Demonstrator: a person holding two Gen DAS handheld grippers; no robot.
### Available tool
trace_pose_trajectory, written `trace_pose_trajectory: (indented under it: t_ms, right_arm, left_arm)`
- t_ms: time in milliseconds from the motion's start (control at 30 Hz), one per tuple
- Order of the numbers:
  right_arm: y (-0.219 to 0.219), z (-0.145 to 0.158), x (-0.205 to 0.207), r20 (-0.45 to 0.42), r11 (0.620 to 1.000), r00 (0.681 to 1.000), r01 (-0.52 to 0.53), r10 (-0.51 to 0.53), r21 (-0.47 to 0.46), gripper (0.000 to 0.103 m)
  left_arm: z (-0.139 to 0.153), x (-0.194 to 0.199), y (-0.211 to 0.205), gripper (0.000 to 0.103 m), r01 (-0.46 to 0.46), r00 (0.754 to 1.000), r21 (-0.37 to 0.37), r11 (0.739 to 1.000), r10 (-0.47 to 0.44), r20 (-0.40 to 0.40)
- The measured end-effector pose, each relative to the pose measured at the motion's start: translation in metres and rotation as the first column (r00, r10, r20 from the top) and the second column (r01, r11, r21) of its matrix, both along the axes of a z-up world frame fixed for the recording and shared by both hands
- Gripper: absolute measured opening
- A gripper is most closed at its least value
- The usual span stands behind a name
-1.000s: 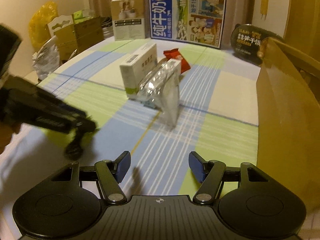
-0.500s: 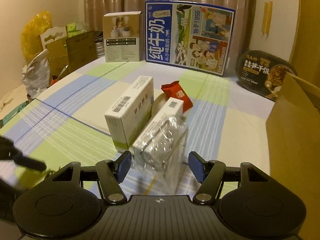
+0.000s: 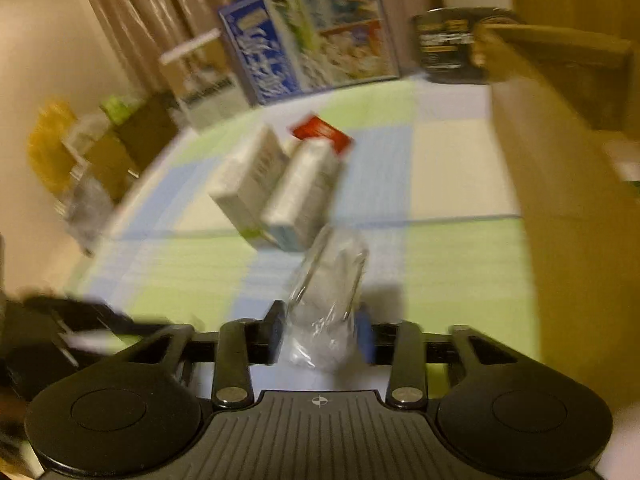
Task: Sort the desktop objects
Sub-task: 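Grasp the clear plastic wire holder with the right gripper and lift it, then carry the cable with the left gripper while the right carries the holder to the box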
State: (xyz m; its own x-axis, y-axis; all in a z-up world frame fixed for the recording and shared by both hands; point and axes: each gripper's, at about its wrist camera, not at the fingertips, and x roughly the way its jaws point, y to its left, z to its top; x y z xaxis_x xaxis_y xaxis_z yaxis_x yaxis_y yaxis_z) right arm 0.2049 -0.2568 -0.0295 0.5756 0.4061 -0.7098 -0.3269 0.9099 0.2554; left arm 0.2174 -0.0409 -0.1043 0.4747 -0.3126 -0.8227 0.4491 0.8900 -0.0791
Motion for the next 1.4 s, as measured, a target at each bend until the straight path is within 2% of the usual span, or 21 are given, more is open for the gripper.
trace_pose_trajectory:
  t_ms: [33, 67, 167, 233, 267, 433, 600, 700, 767, 833, 900, 967, 1000, 1033, 1133, 1233, 1367, 1400]
  right_arm:
    - [0.0, 0.0, -0.008, 0.022, 0.998, 1.0, 0.002, -0.001, -0.056, 0.07]
    - [0.001, 0.001, -0.015, 0.045, 0.996, 0.999, -0.002, 0.006, -0.09, 0.075]
    - [0.004, -0.001, -0.029, 0.089, 0.986, 0.996, -0.013, 0.028, -0.163, 0.081]
    - [0.005, -0.004, -0.028, 0.097, 0.986, 0.995, 0.007, 0.01, -0.165, 0.084]
    - [0.005, -0.007, -0.027, 0.095, 0.988, 0.996, 0.017, -0.002, -0.153, 0.085]
    - [0.013, -0.014, -0.016, 0.133, 0.983, 0.99, 0.078, -0.056, -0.167, 0.094]
    - [0.018, -0.024, 0.001, 0.141, 0.978, 0.986, 0.112, -0.088, -0.178, 0.094]
    - [0.022, -0.026, 0.007, 0.153, 0.977, 0.985, 0.102, -0.073, -0.19, 0.091]
    - [0.024, -0.028, 0.011, 0.151, 0.976, 0.987, 0.086, -0.056, -0.2, 0.071]
    - [0.024, -0.028, 0.011, 0.156, 0.974, 0.986, 0.083, -0.051, -0.21, 0.065]
    - [0.023, -0.028, 0.009, 0.157, 0.976, 0.987, 0.076, -0.044, -0.204, 0.065]
    - [0.02, -0.027, 0.004, 0.153, 0.98, 0.988, 0.063, -0.034, -0.191, 0.064]
    - [0.019, -0.026, 0.001, 0.148, 0.982, 0.989, 0.055, -0.028, -0.18, 0.064]
    - [0.018, -0.025, -0.003, 0.146, 0.984, 0.989, 0.048, -0.023, -0.172, 0.064]
    - [0.014, -0.022, -0.018, 0.142, 0.987, 0.99, 0.037, -0.014, -0.158, 0.064]
    - [0.007, -0.02, -0.033, 0.132, 0.989, 0.991, 0.04, -0.022, -0.14, 0.064]
    - [0.0, -0.016, -0.052, 0.138, 0.989, 0.99, 0.047, -0.027, -0.142, 0.064]
    - [-0.001, -0.016, -0.055, 0.139, 0.989, 0.99, 0.048, -0.028, -0.142, 0.064]
  left_arm:
    - [0.0, -0.001, 0.0, 0.031, 0.002, 1.0, 0.013, 1.0, -0.002, 0.006]
    - [0.001, -0.001, 0.001, 0.031, -0.002, 1.0, 0.022, 1.0, 0.002, 0.011]
    - [0.001, -0.003, 0.004, 0.032, -0.024, 1.0, 0.035, 0.999, 0.024, 0.015]
    - [0.001, -0.004, 0.004, 0.045, -0.043, 0.999, 0.038, 0.998, 0.042, 0.013]
    - [0.0, -0.004, 0.003, 0.048, -0.053, 0.999, 0.038, 0.998, 0.053, 0.011]
    - [0.002, -0.005, -0.002, 0.057, -0.079, 0.997, 0.006, 0.997, 0.079, 0.018]
    - [-0.002, -0.006, -0.008, 0.059, -0.086, 0.996, -0.003, 0.996, 0.086, 0.015]
    - [-0.005, -0.007, -0.008, 0.059, -0.091, 0.996, 0.002, 0.996, 0.091, 0.005]
    - [-0.007, -0.007, -0.007, 0.059, -0.103, 0.995, 0.007, 0.995, 0.103, -0.002]
    - [-0.006, -0.009, -0.006, 0.059, -0.117, 0.993, 0.007, 0.993, 0.117, -0.004]
    - [-0.007, -0.01, -0.005, 0.058, -0.121, 0.993, 0.001, 0.993, 0.121, -0.008]
    - [-0.006, -0.01, -0.007, 0.047, -0.102, 0.995, 0.01, 0.995, 0.102, -0.004]
    - [-0.005, -0.01, -0.008, 0.032, -0.086, 0.996, 0.018, 0.996, 0.086, 0.0]
    - [-0.005, -0.01, -0.008, 0.025, -0.075, 0.997, 0.014, 0.997, 0.075, -0.002]
    - [-0.004, -0.012, -0.009, 0.022, -0.027, 1.0, -0.031, 0.999, 0.026, -0.016]
    - [-0.003, -0.021, -0.017, 0.022, 0.027, 1.0, -0.013, 1.0, -0.027, -0.003]
    - [-0.001, -0.033, -0.025, 0.024, 0.054, 0.998, 0.028, 0.998, -0.054, 0.022]
    - [0.001, -0.037, -0.026, 0.032, 0.056, 0.998, 0.035, 0.998, -0.057, 0.028]
